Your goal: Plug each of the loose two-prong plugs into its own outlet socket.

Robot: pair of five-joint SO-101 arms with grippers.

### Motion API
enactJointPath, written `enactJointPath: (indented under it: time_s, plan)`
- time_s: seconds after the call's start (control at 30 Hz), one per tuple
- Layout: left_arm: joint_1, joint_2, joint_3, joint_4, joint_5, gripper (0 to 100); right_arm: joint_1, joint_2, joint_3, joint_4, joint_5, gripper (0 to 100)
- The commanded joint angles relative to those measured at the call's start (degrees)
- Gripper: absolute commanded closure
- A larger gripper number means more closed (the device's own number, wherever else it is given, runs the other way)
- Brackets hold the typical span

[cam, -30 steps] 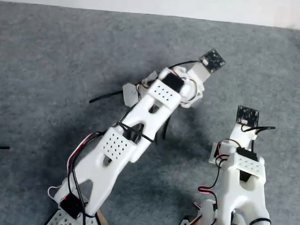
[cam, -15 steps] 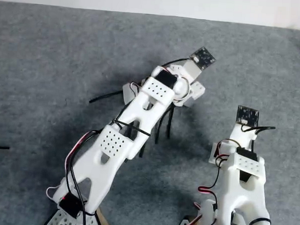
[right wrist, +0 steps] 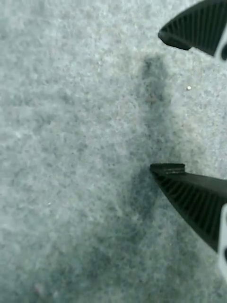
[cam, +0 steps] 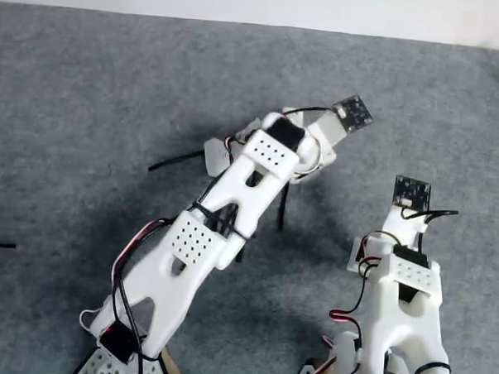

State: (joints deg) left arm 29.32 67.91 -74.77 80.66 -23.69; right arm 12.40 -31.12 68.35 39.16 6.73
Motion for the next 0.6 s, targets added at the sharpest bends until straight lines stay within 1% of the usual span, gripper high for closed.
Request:
enactJointPath:
  time_s: [0.0,0.07,0.1,0.13,0.23,0.33,0.37,0.5,0.57]
  plan:
    - [1.89,-10.33,-9.54,13.01,-1.93,99,-0.40,-1.01,-0.13,-1.19,-0.26,62.8]
    - [3.21,-14.29,-10.51,19.96,-3.25,100,-0.40,-1.01,-0.13,-1.19,-0.26,62.8]
    - [3.82,-16.22,-9.45,22.15,-2.73,100,-0.40,-0.92,-0.13,-1.19,-0.26,62.8]
    - [4.09,-18.42,-6.55,22.15,-1.76,100,-0.40,-0.92,-0.13,-1.19,-0.26,62.8]
    - [4.09,-26.07,6.73,22.07,-1.23,100,-0.40,-0.92,-0.13,-1.19,-0.26,62.8]
    - [4.62,-34.42,24.31,22.07,-2.02,100,-0.40,-0.92,-0.13,-1.19,-0.18,62.8]
    - [4.53,-37.32,30.11,22.07,-3.60,100,-0.40,-0.92,-0.13,-1.19,-0.18,62.8]
    - [4.26,-48.57,53.67,21.71,-14.15,100,-0.40,-0.92,-0.13,-1.19,0.79,62.8]
    - [4.62,-53.67,63.69,19.25,-17.49,100,-0.40,-0.92,-0.13,-1.19,0.88,62.8]
